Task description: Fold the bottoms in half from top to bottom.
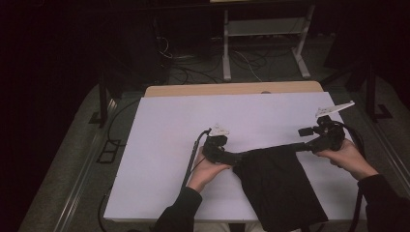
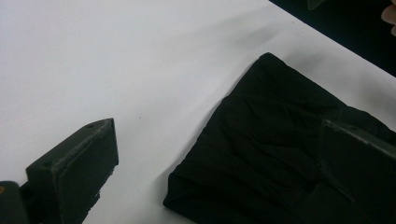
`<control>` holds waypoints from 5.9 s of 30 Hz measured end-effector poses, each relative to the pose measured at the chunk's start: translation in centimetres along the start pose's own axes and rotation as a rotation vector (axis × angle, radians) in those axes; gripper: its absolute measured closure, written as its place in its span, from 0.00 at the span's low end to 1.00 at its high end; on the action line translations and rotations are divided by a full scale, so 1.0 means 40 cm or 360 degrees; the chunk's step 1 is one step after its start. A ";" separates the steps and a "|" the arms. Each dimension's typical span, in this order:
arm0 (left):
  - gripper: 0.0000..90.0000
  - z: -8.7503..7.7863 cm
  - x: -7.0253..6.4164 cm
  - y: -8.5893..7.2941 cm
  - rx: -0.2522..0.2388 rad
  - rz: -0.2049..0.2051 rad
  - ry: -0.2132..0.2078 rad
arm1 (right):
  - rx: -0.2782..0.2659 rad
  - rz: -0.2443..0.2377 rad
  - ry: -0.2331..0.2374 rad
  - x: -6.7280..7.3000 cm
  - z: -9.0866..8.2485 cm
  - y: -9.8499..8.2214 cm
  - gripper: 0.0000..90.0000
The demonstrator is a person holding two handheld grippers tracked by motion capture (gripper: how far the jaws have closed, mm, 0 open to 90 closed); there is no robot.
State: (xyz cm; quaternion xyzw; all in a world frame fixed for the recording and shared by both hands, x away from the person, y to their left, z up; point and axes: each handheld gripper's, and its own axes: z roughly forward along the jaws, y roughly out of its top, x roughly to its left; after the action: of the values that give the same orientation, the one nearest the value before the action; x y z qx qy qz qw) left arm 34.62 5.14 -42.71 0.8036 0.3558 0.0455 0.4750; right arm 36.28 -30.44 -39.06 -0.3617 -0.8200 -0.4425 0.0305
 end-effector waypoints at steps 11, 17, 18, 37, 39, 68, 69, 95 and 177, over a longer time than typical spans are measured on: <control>0.00 0.039 0.024 -0.016 0.0067 -0.0049 -0.0004 | 0.0056 0.0059 -0.0057 -0.068 0.050 -0.020 0.04; 0.00 0.057 0.037 -0.025 0.0099 -0.0067 -0.0010 | 0.0094 0.0076 -0.0065 -0.087 0.072 -0.027 0.08; 0.00 0.059 0.037 -0.026 0.0098 -0.0072 -0.0013 | 0.0095 0.0080 -0.0068 -0.091 0.076 -0.029 0.09; 0.17 0.066 0.040 -0.039 0.0179 -0.0108 -0.0073 | 0.0133 0.0070 -0.0054 -0.129 0.106 -0.074 0.38; 0.23 0.067 0.036 -0.039 0.0184 -0.0099 -0.0081 | 0.0132 0.0064 -0.0032 -0.129 0.109 -0.073 0.45; 0.94 -0.041 0.035 0.025 0.0144 0.0196 0.0085 | 0.0071 0.0216 -0.0015 -0.084 0.162 -0.001 0.93; 0.94 -0.047 0.038 0.028 0.0140 0.0197 0.0091 | 0.0062 0.0210 -0.0010 -0.082 0.166 0.003 0.93; 0.94 -0.085 0.148 0.147 0.0140 0.0301 0.0217 | -0.0089 0.0306 -0.0128 -0.055 0.224 0.101 0.93; 0.00 -0.103 0.327 0.100 -0.0136 -0.0019 0.0323 | -0.0318 0.0250 -0.0393 -0.073 0.190 0.134 0.01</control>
State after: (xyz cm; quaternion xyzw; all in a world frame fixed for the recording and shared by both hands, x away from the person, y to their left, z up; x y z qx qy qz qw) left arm 44.76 14.99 -40.74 0.7716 0.4046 0.1390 0.4707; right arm 43.81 -24.57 -40.97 -0.4775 -0.7388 -0.4702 -0.0721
